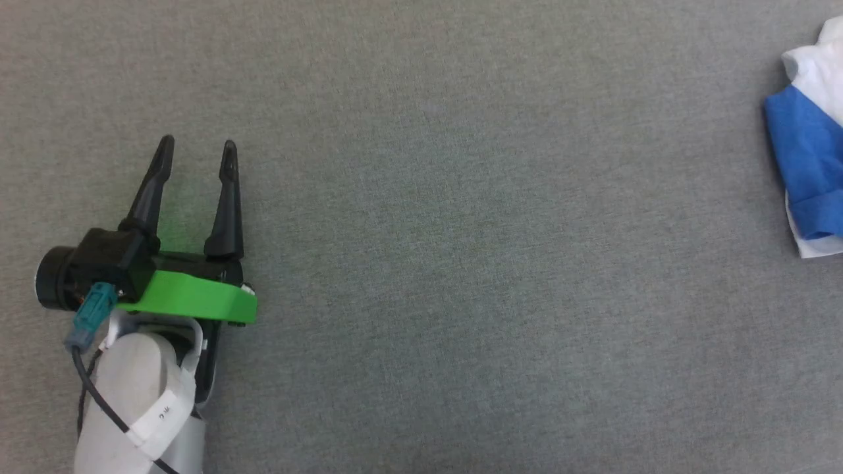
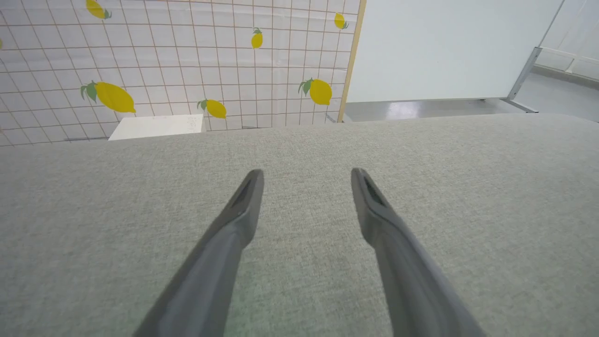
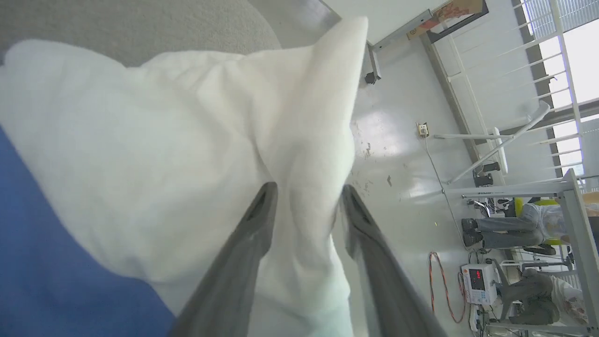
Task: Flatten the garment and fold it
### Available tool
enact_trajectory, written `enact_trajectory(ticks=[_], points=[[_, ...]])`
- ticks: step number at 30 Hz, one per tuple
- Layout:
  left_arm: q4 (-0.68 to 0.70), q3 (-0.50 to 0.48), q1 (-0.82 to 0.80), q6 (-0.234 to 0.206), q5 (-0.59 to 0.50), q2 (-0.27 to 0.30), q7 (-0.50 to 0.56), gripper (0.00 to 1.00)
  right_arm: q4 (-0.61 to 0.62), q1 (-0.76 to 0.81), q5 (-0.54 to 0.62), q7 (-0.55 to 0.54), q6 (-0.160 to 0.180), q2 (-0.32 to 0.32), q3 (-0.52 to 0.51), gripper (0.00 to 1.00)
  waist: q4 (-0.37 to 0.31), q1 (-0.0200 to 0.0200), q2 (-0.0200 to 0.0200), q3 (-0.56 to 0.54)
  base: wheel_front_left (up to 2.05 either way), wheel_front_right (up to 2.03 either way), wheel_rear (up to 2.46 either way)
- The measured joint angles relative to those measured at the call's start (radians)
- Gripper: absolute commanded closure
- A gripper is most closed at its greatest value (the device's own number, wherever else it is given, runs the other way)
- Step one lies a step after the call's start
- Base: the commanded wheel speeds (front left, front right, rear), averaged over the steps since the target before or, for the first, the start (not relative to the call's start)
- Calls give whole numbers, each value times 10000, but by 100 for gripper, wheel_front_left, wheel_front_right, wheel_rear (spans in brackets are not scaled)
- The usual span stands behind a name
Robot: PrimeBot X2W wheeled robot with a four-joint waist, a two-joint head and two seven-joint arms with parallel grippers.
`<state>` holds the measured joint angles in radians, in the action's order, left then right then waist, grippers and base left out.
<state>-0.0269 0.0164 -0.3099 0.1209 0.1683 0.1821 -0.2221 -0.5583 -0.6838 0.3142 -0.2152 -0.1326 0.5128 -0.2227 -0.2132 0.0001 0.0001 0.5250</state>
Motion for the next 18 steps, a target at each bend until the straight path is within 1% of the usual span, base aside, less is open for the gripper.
enact_trajectory(ticks=[5, 9, 13, 18], points=[[-403, 73, 258, -40, 71, -190, -142, 0, 2, 19, -132, 1200, 0, -151, -299, 0, 70, 0, 0, -618, 0, 0, 0], [-780, 173, 651, -86, 102, -399, -234, 0, 221, 297, -598, 1647, 0, -267, -307, 0, 135, -1, 0, -1297, 0, 0, 0], [-1135, 280, 1010, -90, 228, -621, -276, 0, 915, 992, -1379, 1992, 0, -600, -236, 0, 273, -2, 0, -2108, 0, 0, 0], [-1411, 407, 1300, -123, 424, -796, -314, 0, 2380, 2184, -2487, 2161, 0, -1126, 104, 0, 574, -2, 0, -3118, 0, 0, 0]])
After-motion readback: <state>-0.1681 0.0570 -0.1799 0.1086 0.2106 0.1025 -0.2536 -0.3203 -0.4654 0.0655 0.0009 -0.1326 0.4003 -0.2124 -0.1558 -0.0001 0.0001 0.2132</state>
